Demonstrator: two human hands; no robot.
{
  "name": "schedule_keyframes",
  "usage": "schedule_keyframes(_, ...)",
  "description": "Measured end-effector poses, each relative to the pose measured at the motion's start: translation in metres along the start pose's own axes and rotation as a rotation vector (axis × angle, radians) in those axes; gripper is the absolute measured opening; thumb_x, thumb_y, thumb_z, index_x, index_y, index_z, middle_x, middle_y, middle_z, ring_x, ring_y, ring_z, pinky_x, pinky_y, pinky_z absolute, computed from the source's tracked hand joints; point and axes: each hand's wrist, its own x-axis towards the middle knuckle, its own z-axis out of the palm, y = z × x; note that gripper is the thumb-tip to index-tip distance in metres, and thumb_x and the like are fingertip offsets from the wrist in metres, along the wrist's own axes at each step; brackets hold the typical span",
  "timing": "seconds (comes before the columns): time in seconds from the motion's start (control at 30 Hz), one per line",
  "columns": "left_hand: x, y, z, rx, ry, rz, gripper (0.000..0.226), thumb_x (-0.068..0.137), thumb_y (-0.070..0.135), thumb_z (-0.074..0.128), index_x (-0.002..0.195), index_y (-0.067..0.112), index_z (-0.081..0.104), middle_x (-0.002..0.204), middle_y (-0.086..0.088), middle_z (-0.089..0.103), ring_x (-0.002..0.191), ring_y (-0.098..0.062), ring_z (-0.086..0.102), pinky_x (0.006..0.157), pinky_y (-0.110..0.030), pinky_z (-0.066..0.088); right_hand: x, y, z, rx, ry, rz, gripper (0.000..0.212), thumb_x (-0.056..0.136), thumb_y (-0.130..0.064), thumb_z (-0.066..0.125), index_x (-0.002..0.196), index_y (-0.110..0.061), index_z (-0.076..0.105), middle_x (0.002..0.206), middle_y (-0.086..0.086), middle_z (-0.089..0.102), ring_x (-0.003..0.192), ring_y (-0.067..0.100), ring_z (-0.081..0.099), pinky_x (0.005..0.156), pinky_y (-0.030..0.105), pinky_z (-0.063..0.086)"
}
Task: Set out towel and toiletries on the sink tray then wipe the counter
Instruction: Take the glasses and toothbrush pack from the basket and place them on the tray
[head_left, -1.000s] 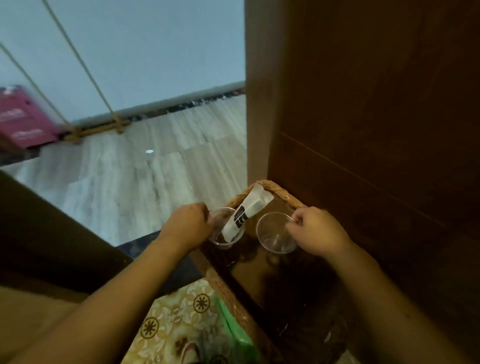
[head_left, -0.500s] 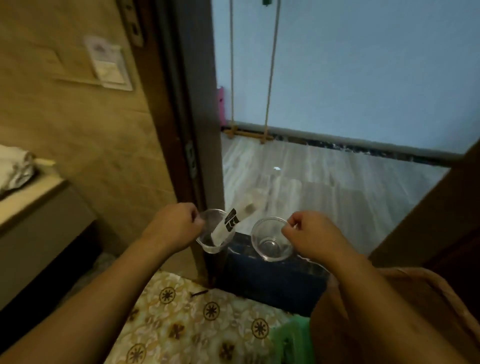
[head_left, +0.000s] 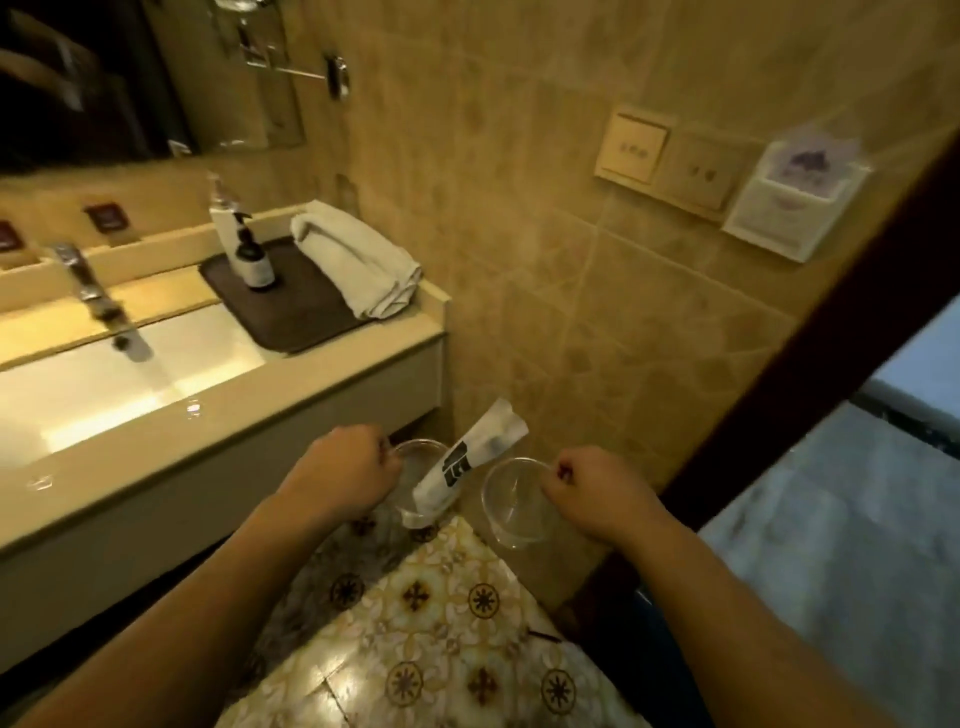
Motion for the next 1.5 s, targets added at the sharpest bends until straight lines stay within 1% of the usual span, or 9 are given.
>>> schedule_keyframes(0.27, 0.039, -0.118, -0.038, -0.087, 0.034, -0.277, 0.017, 0.092, 0.037, 0.055, 0.081, 0.024, 0.061, 0.082, 0.001, 0.064, 0.076, -0.016, 0.058, 0.068, -0.033, 0.047, 0.102, -0.108, 0.044, -0.019, -0.117, -0.195, 0.024, 0.095, -0.033, 0.059, 0.074, -0.023, 0.066, 0.069, -0.004, 0.067, 0.062, 0.009, 0.062, 0.052, 0.027, 0.043)
schedule_keyframes(0.43, 0.072, -0.156, -0.045, -0.13, 0.083, -0.405, 0.015, 0.093, 0.034, 0.058, 0.091, 0.021, 0.065, 0.094, -0.002, 0.069, 0.081, -0.018, 0.062, 0.071, -0.032, 0.047, 0.168, -0.143, 0.063, -0.044, -0.149, -0.284, 0.024, 0.091, -0.032, 0.06, 0.072, -0.018, 0.068, 0.069, -0.004, 0.068, 0.064, 0.012, 0.062, 0.055, 0.03, 0.047)
schedule_keyframes(0.63, 0.141, -0.18, -0.057, -0.173, 0.134, -0.548, 0.017, 0.094, 0.026, 0.054, 0.09, 0.016, 0.067, 0.084, -0.001, 0.072, 0.073, -0.018, 0.067, 0.069, -0.035, 0.056, 0.274, -0.186, 0.076, -0.052, -0.202, -0.399, 0.023, 0.087, -0.037, 0.061, 0.073, -0.021, 0.067, 0.071, -0.006, 0.067, 0.07, 0.014, 0.063, 0.066, 0.033, 0.054)
schedule_keyframes(0.8, 0.221, -0.184, -0.073, -0.248, 0.128, -0.688, 0.016, 0.096, 0.023, 0.056, 0.086, 0.012, 0.064, 0.077, -0.004, 0.072, 0.067, -0.017, 0.069, 0.065, -0.03, 0.054, 0.373, -0.213, 0.065, -0.065, -0.273, -0.477, 0.017, 0.088, -0.038, 0.061, 0.076, -0.025, 0.063, 0.072, -0.01, 0.061, 0.068, 0.007, 0.056, 0.054, 0.027, 0.038)
schedule_keyframes(0.93, 0.279, -0.189, -0.081, -0.334, 0.155, -0.782, 0.019, 0.098, 0.021, 0.055, 0.082, 0.014, 0.061, 0.075, -0.004, 0.072, 0.066, -0.018, 0.071, 0.06, -0.027, 0.053, 0.441, -0.234, 0.053, -0.062, -0.303, -0.541, 0.02, 0.089, -0.036, 0.06, 0.073, -0.025, 0.062, 0.071, -0.007, 0.064, 0.067, 0.011, 0.059, 0.054, 0.027, 0.039)
schedule_keyframes(1.13, 0.342, -0.204, -0.083, -0.462, 0.197, -0.867, 0.026, 0.095, 0.02, 0.056, 0.074, 0.007, 0.065, 0.074, -0.013, 0.076, 0.071, -0.028, 0.075, 0.074, -0.039, 0.063, 0.503, -0.266, 0.057, -0.018, -0.384, -0.571, 0.019, 0.09, -0.035, 0.059, 0.079, -0.021, 0.066, 0.074, -0.001, 0.07, 0.069, 0.019, 0.068, 0.07, 0.034, 0.056)
schedule_keyframes(1.27, 0.379, -0.224, -0.081, -0.47, 0.197, -0.882, 0.023, 0.095, 0.021, 0.056, 0.087, 0.002, 0.067, 0.079, -0.016, 0.075, 0.076, -0.029, 0.074, 0.08, -0.043, 0.062, 0.528, -0.283, 0.069, -0.011, -0.412, -0.582, 0.02, 0.088, -0.035, 0.062, 0.08, -0.019, 0.069, 0.073, 0.0, 0.07, 0.07, 0.018, 0.067, 0.071, 0.038, 0.058)
schedule_keyframes(1.43, 0.42, -0.256, -0.077, -0.477, 0.224, -0.892, 0.027, 0.094, 0.023, 0.055, 0.075, 0.006, 0.066, 0.067, -0.012, 0.071, 0.063, -0.023, 0.07, 0.064, -0.034, 0.058, 0.547, -0.3, 0.087, 0.0, -0.433, -0.523, 0.019, 0.088, -0.032, 0.063, 0.075, -0.02, 0.066, 0.072, 0.0, 0.067, 0.071, 0.019, 0.065, 0.067, 0.037, 0.054)
schedule_keyframes(1.5, 0.434, -0.269, -0.075, -0.509, 0.221, -0.894, 0.024, 0.093, 0.023, 0.055, 0.079, 0.007, 0.064, 0.067, -0.011, 0.072, 0.064, -0.024, 0.072, 0.067, -0.036, 0.06, 0.552, -0.305, 0.095, -0.005, -0.437, -0.504, 0.018, 0.089, -0.031, 0.063, 0.073, -0.021, 0.064, 0.072, 0.0, 0.066, 0.071, 0.018, 0.064, 0.063, 0.033, 0.05)
